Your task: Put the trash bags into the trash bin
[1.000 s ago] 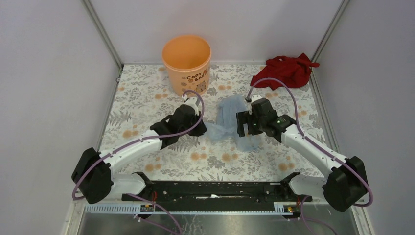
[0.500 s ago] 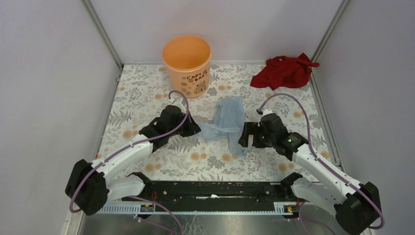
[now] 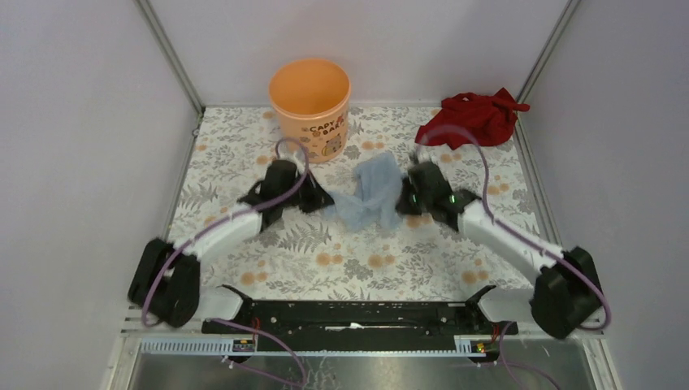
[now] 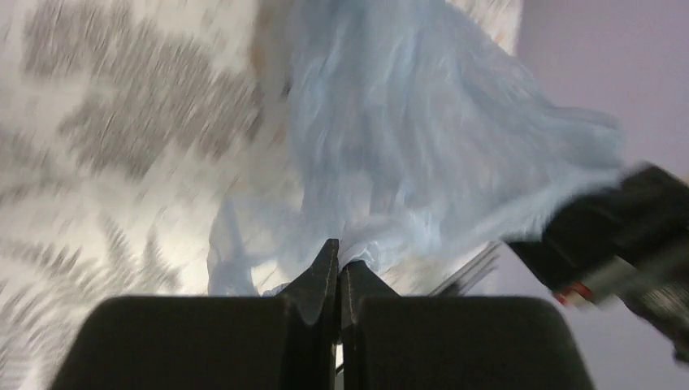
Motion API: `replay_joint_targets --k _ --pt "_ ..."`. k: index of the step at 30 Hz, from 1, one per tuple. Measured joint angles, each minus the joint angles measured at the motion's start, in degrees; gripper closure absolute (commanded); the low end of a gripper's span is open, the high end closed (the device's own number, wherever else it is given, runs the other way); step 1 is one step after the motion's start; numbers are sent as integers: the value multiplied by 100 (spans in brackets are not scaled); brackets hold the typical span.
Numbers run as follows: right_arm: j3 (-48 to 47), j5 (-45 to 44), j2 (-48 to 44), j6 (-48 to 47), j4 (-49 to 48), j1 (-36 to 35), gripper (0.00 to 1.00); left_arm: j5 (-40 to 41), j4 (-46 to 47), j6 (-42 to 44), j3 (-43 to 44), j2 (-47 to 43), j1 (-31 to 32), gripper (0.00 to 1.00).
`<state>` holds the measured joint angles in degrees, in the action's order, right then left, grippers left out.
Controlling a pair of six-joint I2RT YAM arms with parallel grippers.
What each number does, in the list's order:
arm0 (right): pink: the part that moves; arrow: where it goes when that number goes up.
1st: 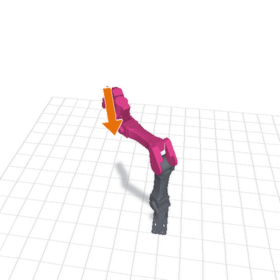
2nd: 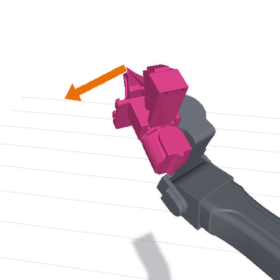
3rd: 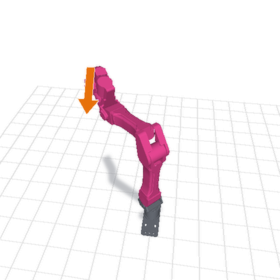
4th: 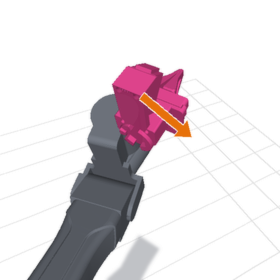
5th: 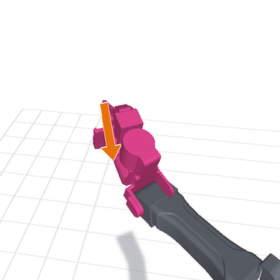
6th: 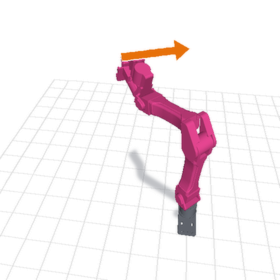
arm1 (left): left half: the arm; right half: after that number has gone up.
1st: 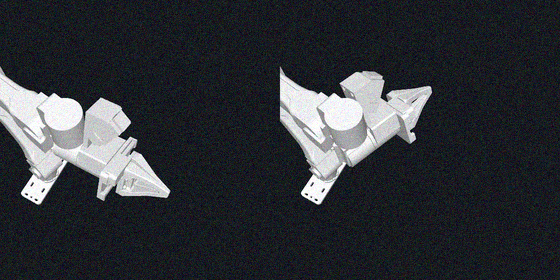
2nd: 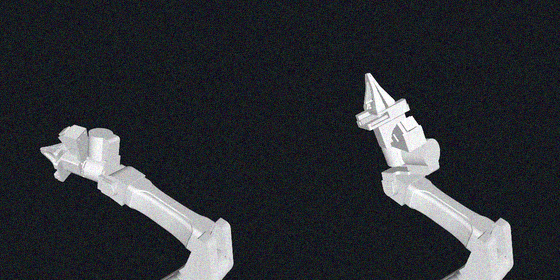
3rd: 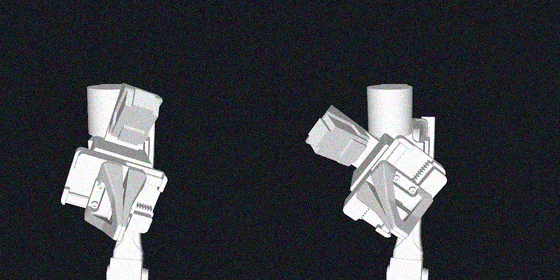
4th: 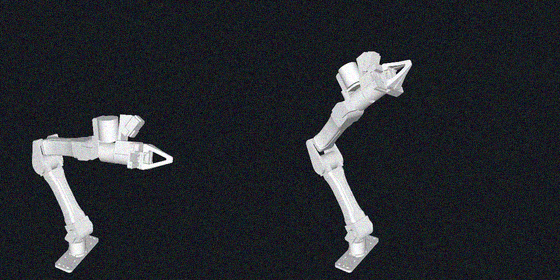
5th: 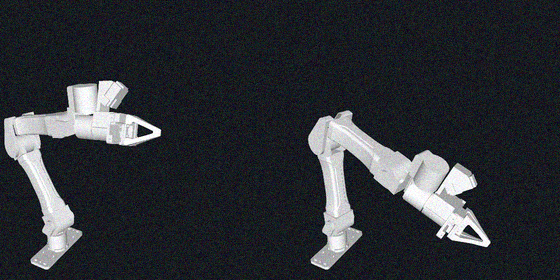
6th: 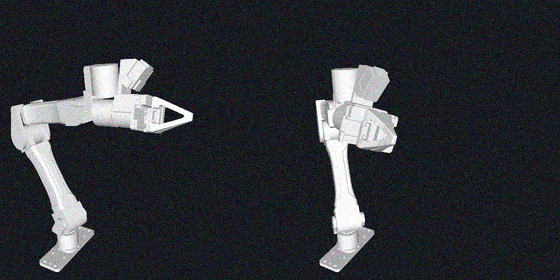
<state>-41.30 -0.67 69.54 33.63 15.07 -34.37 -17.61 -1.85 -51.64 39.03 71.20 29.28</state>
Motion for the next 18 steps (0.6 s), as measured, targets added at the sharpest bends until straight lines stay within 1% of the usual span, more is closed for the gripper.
replay_joint_targets --k 1,2,4,5,6,7,8,9,10,11,12,13,14,15,16,17,18 --pt "-813 -221 326 -190 361 72 100 -98 -66 -98 422 393 -168 100" --pt "-1703 -448 669 -413 608 138 100 -225 -319 -181 1102 852 -295 100" --pt "-3727 -992 1381 -918 1290 332 100 -205 -503 -98 2778 1679 -393 100" --pt "-4723 -1145 1659 -1154 1641 402 100 68 -654 153 3665 1904 -284 100" --pt "-5552 -1207 1805 -1338 1930 448 100 433 -662 522 4389 1939 -46 100" --pt "-6358 -1185 1860 -1539 2090 472 100 697 -592 852 4824 1849 225 100" --pt "-6791 -1113 1692 -1731 1873 474 100 929 -404 1174 5117 1624 614 100" --pt "-6822 -997 1320 -1873 1569 459 100 1123 -120 1445 5149 1241 1060 100" --pt "-6360 -844 664 -2024 1038 435 100 1217 48 1622 4999 811 1456 100" --pt "-5672 -743 -118 -2144 610 420 100 1303 245 1764 4616 234 1840 100" --pt "-4900 -721 -796 -2223 210 407 100 1412 278 1810 4249 -166 1926 100" --pt "-4057 -723 -1593 -2238 -179 409 100 1620 348 1766 3906 -487 1823 100" --pt "-3327 -721 -2188 -2186 -470 435 100 1784 409 1663 3641 -581 1569 100" --pt "-2949 -673 -2308 -2127 -566 470 100 1888 433 1554 3390 -551 1300 100" --pt "-2507 -533 -2166 -2024 -708 511 100 1928 452 1390 2933 -341 994 100" --pt "-2192 -435 -1871 -1928 -728 507 100 1967 448 1209 2245 15 741 100" --pt "-1714 -330 -1342 -1799 -800 481 100 1978 372 1152 2004 149 684 100"
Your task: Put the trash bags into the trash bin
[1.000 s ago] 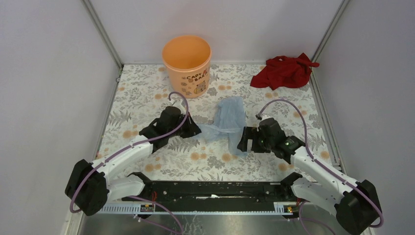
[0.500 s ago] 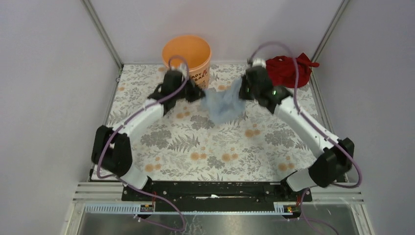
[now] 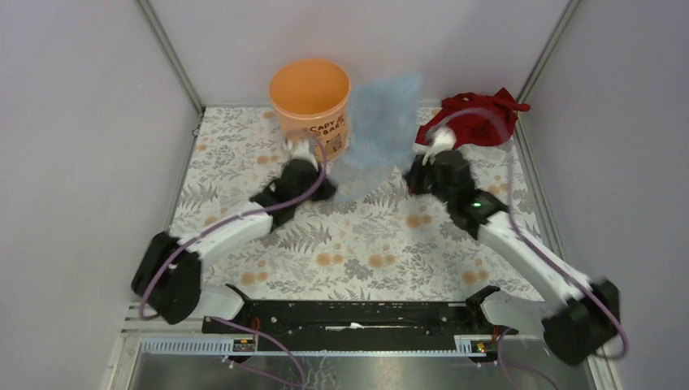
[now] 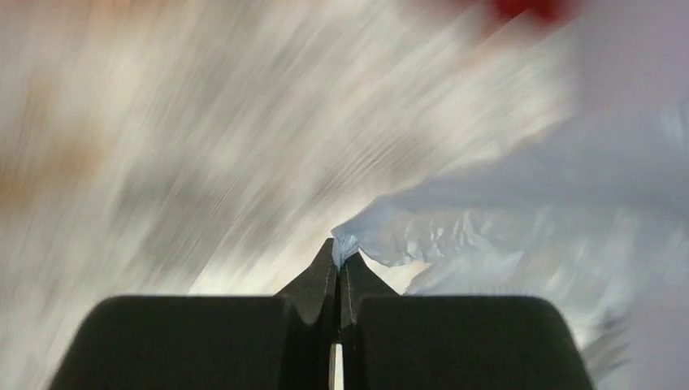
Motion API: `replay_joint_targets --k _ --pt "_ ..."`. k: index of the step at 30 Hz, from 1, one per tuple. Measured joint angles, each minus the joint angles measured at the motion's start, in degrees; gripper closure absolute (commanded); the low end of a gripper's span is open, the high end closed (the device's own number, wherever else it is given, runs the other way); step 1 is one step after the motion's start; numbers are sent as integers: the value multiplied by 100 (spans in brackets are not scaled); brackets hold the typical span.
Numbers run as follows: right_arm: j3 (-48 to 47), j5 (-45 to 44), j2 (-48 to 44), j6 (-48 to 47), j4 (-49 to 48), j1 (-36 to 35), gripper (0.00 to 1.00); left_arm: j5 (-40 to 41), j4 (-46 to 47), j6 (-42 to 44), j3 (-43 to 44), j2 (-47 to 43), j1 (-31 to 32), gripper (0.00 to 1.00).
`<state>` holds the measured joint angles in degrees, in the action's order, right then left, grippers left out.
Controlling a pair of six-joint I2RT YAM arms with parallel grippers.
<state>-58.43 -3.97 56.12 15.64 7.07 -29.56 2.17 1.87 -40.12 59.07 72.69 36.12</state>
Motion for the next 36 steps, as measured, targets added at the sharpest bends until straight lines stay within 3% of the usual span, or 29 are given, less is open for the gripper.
replay_joint_targets --k 3,5,7,12,14,17,21,27,31,32,36 --pt "1469 221 1185 254 367 -59 100 4 -761 -264 -1963 533 -57 100" --pt "2083 282 1340 295 1290 -72 100 -9 -1633 -302 -2481 439 -52 100" --pt "1952 254 1250 275 1784 -76 100 -66 -1899 -295 -2308 337 -133 100" --pt "387 153 1451 146 1665 -76 100 -450 -1528 -168 -787 514 -323 100" --pt "11 146 1499 85 1598 -76 100 -592 -1307 -94 -361 551 -323 95" --pt "-70 146 1405 11 1626 -76 100 -763 -1113 7 -326 363 -321 90" --pt "188 146 1126 -94 1873 -76 100 -1150 -962 85 -994 -201 -321 87" --pt "326 103 935 -256 2267 -76 100 -1711 -866 68 -2363 -533 -299 37" --pt "337 103 938 -380 2422 -76 100 -1744 -1047 223 -2616 -538 -170 8" --pt "337 103 940 -402 2439 -76 100 -1679 -1040 280 -2605 -546 -101 2" --pt "337 105 977 -476 2455 -76 100 -1296 -1082 531 -2402 -459 503 1"
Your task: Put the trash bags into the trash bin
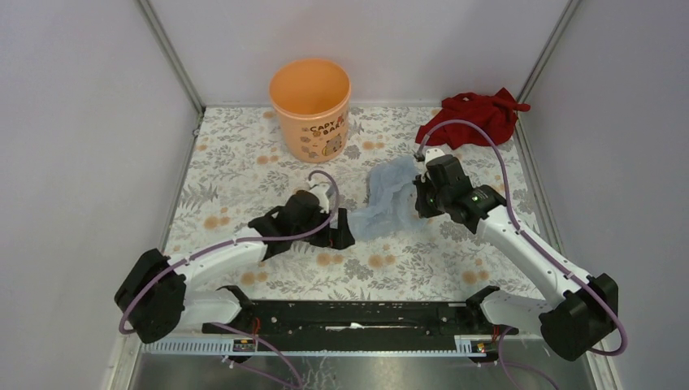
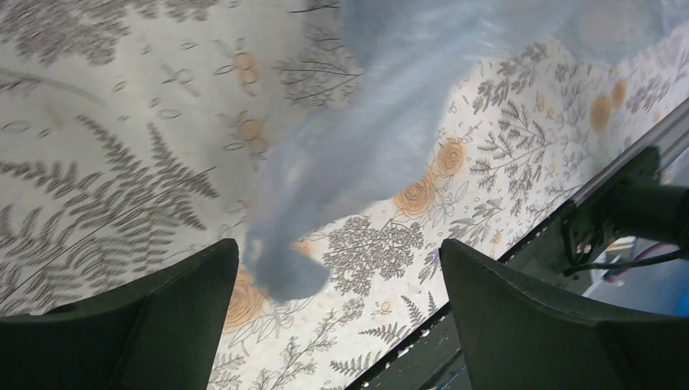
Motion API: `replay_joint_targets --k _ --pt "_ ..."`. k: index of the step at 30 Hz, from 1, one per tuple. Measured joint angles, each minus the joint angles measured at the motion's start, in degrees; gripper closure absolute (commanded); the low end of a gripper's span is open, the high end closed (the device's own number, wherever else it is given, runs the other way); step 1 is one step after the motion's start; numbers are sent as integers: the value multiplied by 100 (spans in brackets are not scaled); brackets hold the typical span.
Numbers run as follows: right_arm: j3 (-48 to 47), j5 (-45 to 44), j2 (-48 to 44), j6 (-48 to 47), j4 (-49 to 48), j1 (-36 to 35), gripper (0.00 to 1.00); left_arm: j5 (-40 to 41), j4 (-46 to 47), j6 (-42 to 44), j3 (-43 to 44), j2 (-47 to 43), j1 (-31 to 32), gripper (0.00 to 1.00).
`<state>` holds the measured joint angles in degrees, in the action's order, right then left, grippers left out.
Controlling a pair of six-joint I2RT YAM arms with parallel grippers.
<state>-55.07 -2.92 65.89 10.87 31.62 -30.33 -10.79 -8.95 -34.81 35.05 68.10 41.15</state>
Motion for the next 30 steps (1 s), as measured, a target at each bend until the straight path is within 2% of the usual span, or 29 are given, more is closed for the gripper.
replay_joint_targets --k 4,6,9,10,14,16,18,20,21,24,25,26,28,30 --pt "0 2 35 -46 37 0 100 376 -2 262 321 382 525 4" --pt "0 4 37 -55 52 0 99 501 -4 306 385 590 566 24" --pt "24 -4 35 -11 57 0 100 750 -101 260 428 920 560 69" --pt "61 -24 35 28 46 0 100 841 -140 186 435 990 557 80" --pt "535 -125 105 415 -262 0 100 1106 -361 76 636 1244 411 98" --pt "446 -247 549 538 -140 48 100 1060 -601 28 1248 1639 105 100" --pt "-291 -389 1429 586 164 216 100 953 -1097 2 2527 2328 -234 100" --pt "-1657 -446 2415 590 861 538 100 881 -1342 0 4205 3104 -426 100" --pt "-2715 -527 2988 584 1141 763 100 852 -1399 15 5281 3469 -481 100" --pt "-4977 -664 3571 422 1453 1123 100 1163 -1141 492 6872 3499 -271 100" --pt "-5434 -660 3407 295 1255 1180 100 1333 -868 785 6988 3250 -61 100" --pt "-5495 -616 2968 146 914 1165 100 1471 -479 1115 6830 2852 219 100" --pt "-4835 -369 1576 -151 35 984 100 1578 413 1644 5886 1633 953 100" --pt "-3501 -111 -210 -407 -1086 704 100 1655 1097 1810 4885 605 1416 100"
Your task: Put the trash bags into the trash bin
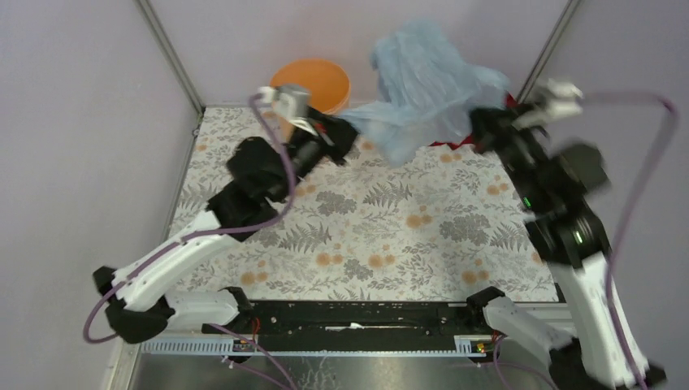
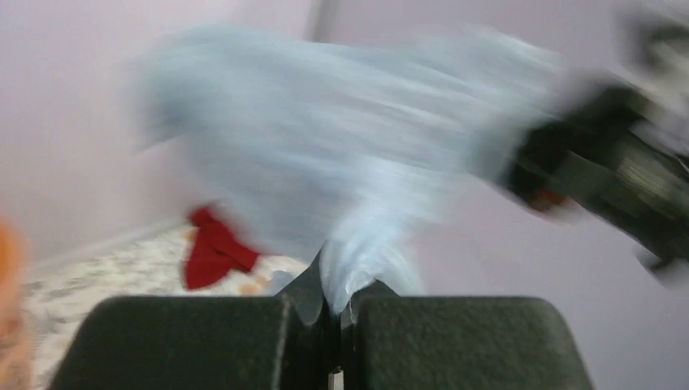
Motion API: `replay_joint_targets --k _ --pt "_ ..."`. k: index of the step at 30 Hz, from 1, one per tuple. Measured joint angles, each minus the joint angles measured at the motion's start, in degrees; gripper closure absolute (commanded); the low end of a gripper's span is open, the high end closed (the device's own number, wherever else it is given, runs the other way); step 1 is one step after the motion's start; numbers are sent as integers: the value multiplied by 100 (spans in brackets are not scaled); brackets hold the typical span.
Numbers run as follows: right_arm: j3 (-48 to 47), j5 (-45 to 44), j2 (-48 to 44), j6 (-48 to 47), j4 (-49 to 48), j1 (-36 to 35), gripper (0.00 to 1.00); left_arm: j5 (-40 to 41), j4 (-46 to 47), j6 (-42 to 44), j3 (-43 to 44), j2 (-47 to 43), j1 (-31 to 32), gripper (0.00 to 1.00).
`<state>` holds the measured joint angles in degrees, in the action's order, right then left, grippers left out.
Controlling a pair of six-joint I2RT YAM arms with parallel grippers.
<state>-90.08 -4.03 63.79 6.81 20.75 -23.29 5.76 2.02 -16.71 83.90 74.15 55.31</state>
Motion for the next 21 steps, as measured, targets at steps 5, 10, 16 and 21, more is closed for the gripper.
replay_joint_targets --k 5,10,16,21 --pt "2118 -238 -1755 223 -1467 -15 100 538 138 -1047 -1200 -210 -1410 100" --pt "4096 118 579 835 -1086 -39 100 7 -695 -1840 -3517 1292 -1628 100" --pt "1777 -22 1622 627 1213 -39 100 -837 -2522 -1749 -487 2229 -1845 100" --pt "-1821 -57 1740 201 772 -46 100 -1141 -1294 -966 2728 1954 -1495 100"
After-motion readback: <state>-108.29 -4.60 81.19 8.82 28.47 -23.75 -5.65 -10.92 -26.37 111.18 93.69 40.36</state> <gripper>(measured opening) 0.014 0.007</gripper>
